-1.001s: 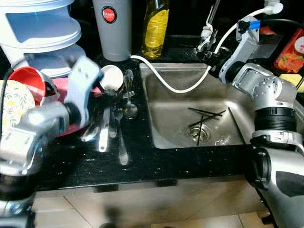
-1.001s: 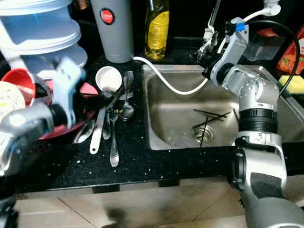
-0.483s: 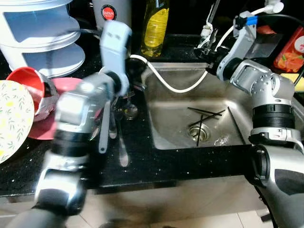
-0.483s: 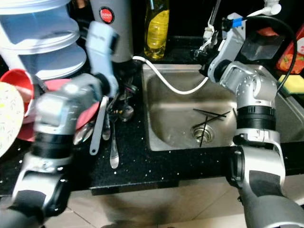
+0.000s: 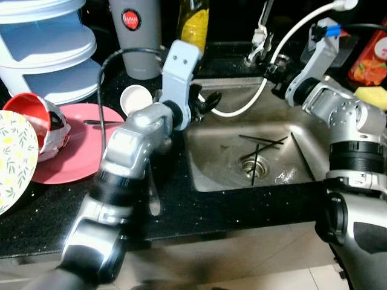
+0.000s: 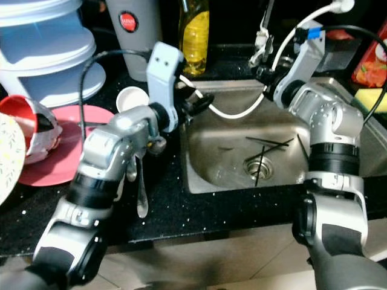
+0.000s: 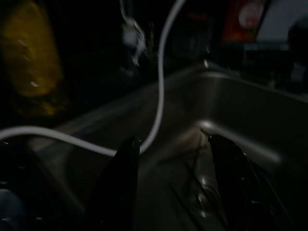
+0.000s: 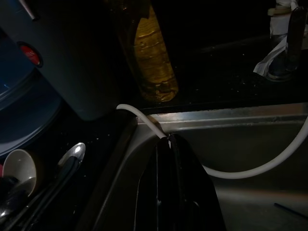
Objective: Kitchen organization
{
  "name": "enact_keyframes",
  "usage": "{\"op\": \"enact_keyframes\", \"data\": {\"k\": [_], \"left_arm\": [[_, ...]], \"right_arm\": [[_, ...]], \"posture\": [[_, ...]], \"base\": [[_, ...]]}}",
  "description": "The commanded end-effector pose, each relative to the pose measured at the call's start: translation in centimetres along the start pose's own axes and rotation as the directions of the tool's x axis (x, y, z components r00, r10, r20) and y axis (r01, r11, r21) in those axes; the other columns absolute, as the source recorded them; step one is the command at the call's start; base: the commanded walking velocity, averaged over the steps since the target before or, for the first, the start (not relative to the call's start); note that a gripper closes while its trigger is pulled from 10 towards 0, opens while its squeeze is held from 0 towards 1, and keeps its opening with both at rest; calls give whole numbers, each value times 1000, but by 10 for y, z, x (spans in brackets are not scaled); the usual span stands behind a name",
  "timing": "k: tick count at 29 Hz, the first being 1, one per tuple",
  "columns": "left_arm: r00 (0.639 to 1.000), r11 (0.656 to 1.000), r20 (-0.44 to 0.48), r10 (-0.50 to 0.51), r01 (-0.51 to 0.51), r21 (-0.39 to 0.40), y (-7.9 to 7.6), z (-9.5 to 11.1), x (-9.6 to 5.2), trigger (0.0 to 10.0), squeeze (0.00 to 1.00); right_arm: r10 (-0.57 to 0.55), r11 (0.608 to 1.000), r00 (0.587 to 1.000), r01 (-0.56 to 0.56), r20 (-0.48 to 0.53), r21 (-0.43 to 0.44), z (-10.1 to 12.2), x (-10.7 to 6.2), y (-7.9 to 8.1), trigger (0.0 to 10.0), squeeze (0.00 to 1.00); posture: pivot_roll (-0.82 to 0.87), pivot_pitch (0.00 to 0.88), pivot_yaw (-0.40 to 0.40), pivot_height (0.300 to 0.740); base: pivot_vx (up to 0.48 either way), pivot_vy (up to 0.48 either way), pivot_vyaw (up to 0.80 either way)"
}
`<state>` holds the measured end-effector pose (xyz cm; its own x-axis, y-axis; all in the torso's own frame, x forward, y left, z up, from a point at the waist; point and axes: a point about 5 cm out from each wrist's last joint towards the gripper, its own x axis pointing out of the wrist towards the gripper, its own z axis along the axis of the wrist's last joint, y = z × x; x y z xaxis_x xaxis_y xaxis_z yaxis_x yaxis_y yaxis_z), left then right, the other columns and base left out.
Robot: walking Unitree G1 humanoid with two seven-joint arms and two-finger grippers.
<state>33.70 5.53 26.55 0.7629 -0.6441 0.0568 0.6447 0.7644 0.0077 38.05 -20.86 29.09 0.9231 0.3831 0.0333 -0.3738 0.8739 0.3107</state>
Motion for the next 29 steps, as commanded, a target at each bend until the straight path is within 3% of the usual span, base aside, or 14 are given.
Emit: {"op": "enact_keyframes", "data": {"k": [1, 5, 9, 19, 22, 24, 25, 26, 27, 28, 29], "left_arm": [[996, 997, 50, 74, -75, 21, 13, 7, -10, 10000, 0], [984, 985, 80, 161, -165, 53, 29, 14, -26, 10000, 0], [957, 950, 89, 278, -287, 122, 43, 22, -52, 10000, 0], [922, 907, 28, 387, -386, 167, 46, 8, -71, 10000, 0], [876, 861, 26, 481, -478, 170, 52, 8, -79, 10000, 0], [876, 861, 26, 481, -478, 170, 52, 8, -79, 10000, 0], [864, 852, 21, 503, -500, 156, 52, 8, -82, 10000, 0], [843, 843, -51, 536, -530, 90, 52, 6, -85, 10000, 0], [843, 843, -51, 536, -530, 90, 52, 6, -85, 10000, 0], [823, 827, -84, 562, -555, 93, 51, 7, -87, 10000, 0], [773, 779, -125, 623, -598, 187, 51, 10, -89, 10000, 0]], "right_arm": [[2, 1000, 1000, -2, 2, 14, 1, -1, -1, 10000, 0], [18, 1000, 1000, -18, -8, 18, -2, 3, 3, 10000, 0], [52, 998, 998, -51, -26, 24, -7, 12, 12, 10000, 0], [73, 997, 997, -72, -28, 28, -9, 16, 19, 10000, 0], [72, 997, 997, -71, -26, 32, -12, 18, 20, 10000, 0], [72, 997, 997, -71, -26, 32, -12, 18, 20, 10000, 0], [71, 997, 997, -71, -27, 32, -12, 18, 20, 10000, 0], [68, 997, 997, -67, -30, 30, -13, 18, 20, 10000, 0], [68, 997, 997, -67, -30, 30, -13, 18, 20, 10000, 0], [67, 997, 997, -66, -31, 29, -13, 17, 20, 10000, 0], [64, 998, 997, -64, -31, 29, -13, 16, 19, 10000, 0]], "posture": [[128, 0, -14, 740], [154, 0, -33, 740], [180, 0, -53, 740], [213, 0, -60, 740], [218, 0, -62, 740], [218, 0, -62, 740], [222, 0, -59, 740], [219, 0, -55, 740], [219, 0, -55, 740], [219, 0, -55, 740], [219, 0, -52, 740]], "base": [[0, 0, 0], [0, 0, 0], [0, 0, 0], [0, 0, 0], [0, 0, 0], [0, 0, 0], [0, 0, 0], [0, 0, 0], [0, 0, 0], [0, 0, 0], [0, 0, 0]]}}
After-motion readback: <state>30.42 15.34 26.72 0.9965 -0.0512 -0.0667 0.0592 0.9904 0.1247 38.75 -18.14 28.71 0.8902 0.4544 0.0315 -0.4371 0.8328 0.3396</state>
